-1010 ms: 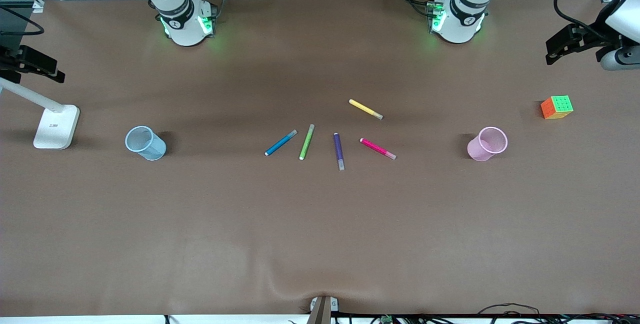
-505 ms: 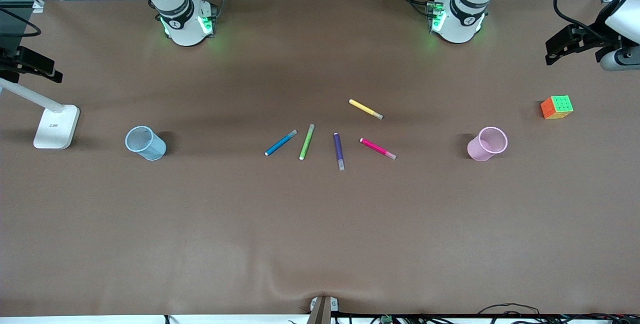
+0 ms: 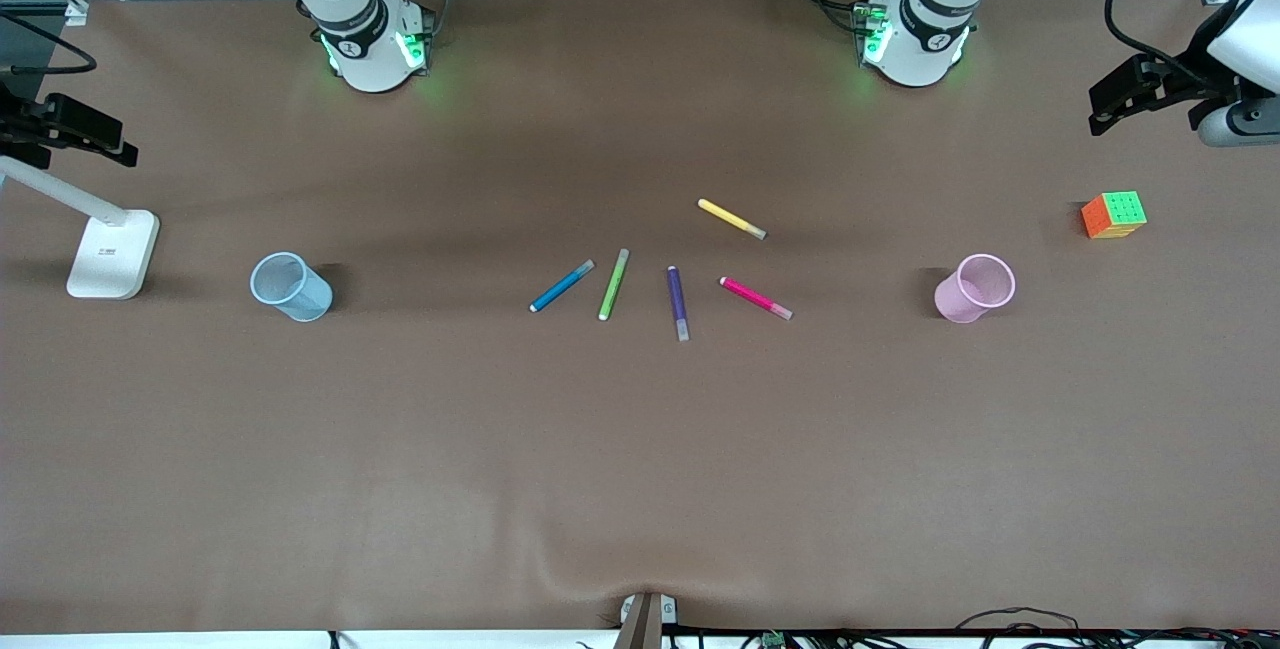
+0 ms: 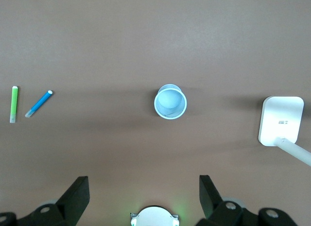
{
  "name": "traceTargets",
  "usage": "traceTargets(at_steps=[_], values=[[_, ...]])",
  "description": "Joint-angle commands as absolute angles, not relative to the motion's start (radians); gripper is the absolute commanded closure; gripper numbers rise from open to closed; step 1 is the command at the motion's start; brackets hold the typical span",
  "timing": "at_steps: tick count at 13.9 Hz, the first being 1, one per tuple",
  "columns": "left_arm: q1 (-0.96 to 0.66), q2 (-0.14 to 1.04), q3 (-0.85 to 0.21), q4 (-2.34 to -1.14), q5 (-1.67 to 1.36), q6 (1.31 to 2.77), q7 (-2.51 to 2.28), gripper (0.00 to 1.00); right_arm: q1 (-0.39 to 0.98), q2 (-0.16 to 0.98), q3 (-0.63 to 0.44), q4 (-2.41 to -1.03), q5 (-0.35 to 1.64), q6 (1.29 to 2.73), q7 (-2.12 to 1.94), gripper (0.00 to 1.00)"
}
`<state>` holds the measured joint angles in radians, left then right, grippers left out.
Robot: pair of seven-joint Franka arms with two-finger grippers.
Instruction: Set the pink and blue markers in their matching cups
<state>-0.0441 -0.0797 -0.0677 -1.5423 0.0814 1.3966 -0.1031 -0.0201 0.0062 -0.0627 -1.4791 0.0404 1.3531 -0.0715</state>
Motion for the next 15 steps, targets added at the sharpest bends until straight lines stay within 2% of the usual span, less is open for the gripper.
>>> traceTargets(at_steps=[1,15], values=[[-0.037,-0.089,-0.072,-1.557,0.071,1.413,-0.109,0.00,-0.020,0.008,-0.067,-1.479,0.052,1.345,-0.080,0.00],[-0.041,-0.086,-0.072,-1.594,0.071,1.433,-0.109,0.00,-0.011,0.034,-0.064,-1.463,0.052,1.319,-0.074,0.00]])
